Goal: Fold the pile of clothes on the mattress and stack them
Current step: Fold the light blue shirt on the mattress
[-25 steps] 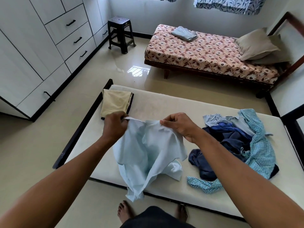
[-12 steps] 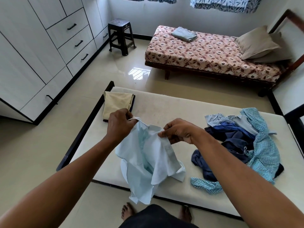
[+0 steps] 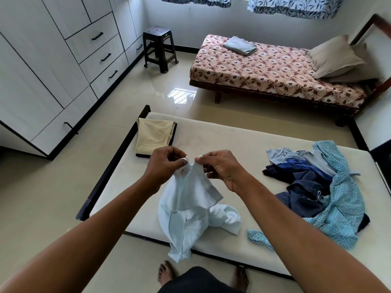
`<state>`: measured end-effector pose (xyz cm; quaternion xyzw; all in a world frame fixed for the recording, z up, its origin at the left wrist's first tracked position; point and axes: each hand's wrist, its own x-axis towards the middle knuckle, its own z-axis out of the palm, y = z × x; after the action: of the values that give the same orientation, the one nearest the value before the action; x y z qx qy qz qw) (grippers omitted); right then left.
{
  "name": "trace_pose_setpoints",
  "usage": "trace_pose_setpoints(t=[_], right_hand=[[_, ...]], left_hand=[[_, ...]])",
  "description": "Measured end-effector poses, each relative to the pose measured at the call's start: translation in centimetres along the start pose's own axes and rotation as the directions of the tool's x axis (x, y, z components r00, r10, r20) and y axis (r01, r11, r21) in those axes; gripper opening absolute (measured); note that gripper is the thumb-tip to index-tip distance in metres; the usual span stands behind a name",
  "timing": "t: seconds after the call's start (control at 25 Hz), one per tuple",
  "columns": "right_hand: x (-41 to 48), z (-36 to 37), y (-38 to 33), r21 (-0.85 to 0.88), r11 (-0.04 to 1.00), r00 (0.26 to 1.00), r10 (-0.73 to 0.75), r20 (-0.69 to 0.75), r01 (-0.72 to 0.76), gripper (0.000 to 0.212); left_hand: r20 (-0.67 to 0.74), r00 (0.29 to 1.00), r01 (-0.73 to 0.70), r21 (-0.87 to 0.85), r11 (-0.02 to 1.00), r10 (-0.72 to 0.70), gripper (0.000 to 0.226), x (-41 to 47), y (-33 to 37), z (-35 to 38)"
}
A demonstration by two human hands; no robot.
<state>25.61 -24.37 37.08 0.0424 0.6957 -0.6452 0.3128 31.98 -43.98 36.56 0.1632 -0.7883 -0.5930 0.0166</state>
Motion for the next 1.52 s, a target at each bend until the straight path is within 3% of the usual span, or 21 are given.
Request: trace_pose_setpoints(t=[0.16,0.36,0.6,0.84,1.12,1.36,1.52], right_hand=[[-0.2,1.4,0.5,-0.130,0.985,0.992,-0.123,-0.039,0.117,0.023],[-0.7,1.3,0.8,-0.160,0.974,0.985,-0.169,-0.026,0.163,0.019],[-0.9,1.1,1.3,-0.209,0.957,0.976,-0.213,-0.039,0.200,0.010],[-0.9,1.3,1.8,-0.285,0.934,0.972,-0.233,-0.035,0.214,0.011],[-1.2,1.3,1.8,-0.206,0.951,0.970,-0.243,-0.028,0.232,0.008],[-1.4,0.3,1.1,-0.095,0.990,0.994,-0.105,0.021,0.107,0.010],[-1.3,-0.3,0.5,-0.111,0.993,0.997,-0.023,0.077,0.031,0.017]], left_hand=[[0.046,0.998,0.043,-0.121,0.992,-0.038,0.011,-0.9,-0.4,0.5],[0.105,0.980,0.193,-0.307,0.932,-0.168,0.018,-1.2,-0.4,0.6],[0.065,0.970,0.244,-0.249,0.937,-0.235,0.016,-1.2,0.0,1.0],[0.049,0.976,0.218,-0.132,0.967,-0.213,0.006,-1.3,0.5,1.2],[-0.013,0.975,0.222,-0.013,0.975,-0.222,0.013,-1.1,0.9,1.4],[0.014,0.966,0.258,0.002,0.966,-0.258,0.017,-1.2,1.0,1.8],[-0.010,0.963,0.270,0.009,0.963,-0.270,0.017,-1.5,0.6,2.5]])
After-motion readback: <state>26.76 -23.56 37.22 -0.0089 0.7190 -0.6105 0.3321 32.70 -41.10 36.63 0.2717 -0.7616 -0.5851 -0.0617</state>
